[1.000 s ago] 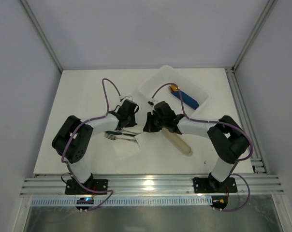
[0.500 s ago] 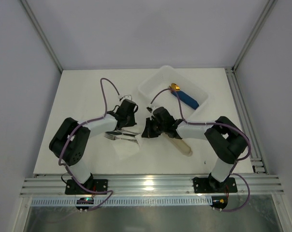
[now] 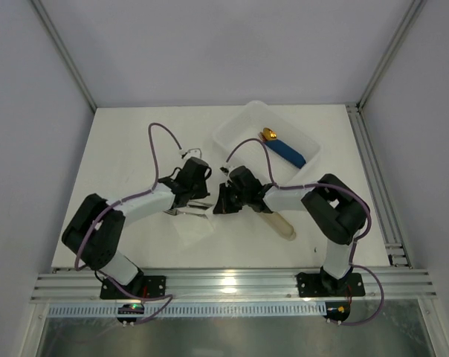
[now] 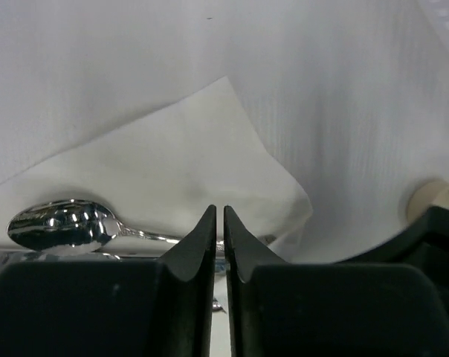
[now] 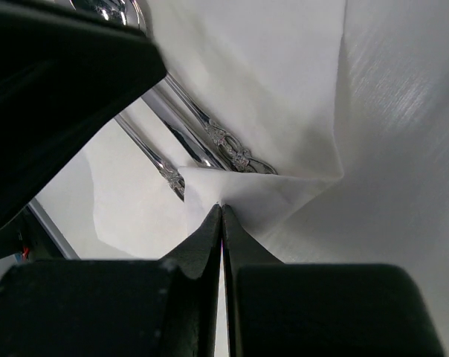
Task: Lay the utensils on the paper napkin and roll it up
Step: Roll the napkin at the center of the board.
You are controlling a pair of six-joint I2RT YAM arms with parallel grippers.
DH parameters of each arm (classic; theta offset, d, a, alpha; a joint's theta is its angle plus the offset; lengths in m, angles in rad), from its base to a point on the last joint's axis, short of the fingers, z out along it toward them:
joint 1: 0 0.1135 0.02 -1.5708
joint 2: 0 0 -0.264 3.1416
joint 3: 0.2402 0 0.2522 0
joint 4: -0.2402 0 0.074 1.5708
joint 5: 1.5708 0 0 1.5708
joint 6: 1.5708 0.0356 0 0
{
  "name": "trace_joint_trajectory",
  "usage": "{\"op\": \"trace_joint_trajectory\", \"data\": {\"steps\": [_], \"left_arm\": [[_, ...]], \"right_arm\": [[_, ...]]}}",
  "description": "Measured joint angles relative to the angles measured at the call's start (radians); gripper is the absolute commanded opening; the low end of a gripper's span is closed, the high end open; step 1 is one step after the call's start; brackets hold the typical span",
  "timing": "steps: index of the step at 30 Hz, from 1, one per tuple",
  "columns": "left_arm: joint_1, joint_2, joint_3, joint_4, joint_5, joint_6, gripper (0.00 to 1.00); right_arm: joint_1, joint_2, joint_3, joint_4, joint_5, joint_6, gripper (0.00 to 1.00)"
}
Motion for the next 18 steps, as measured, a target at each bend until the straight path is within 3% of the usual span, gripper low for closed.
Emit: {"op": "trace_joint_trajectory", "data": {"steps": [6, 9, 18], "left_arm": [[-0.062, -0.193, -0.072, 0.006, -0.014, -0.040, 0.13], [-0.091, -0.252, -0.120, 0.020, -0.008, -0.071, 0.03], [-0.124, -0.253, -0.219, 0.032, 0.004, -0.164, 0.00]], "right_arm": [[0.002, 0.002, 0.003, 0.000, 0.001, 0.001, 0.04], [0.002, 0.005, 0.013, -0.006, 0.001, -0.001, 0.04], [0.003, 0.013, 0.036, -0.025, 0.002, -0.003, 0.04]]}}
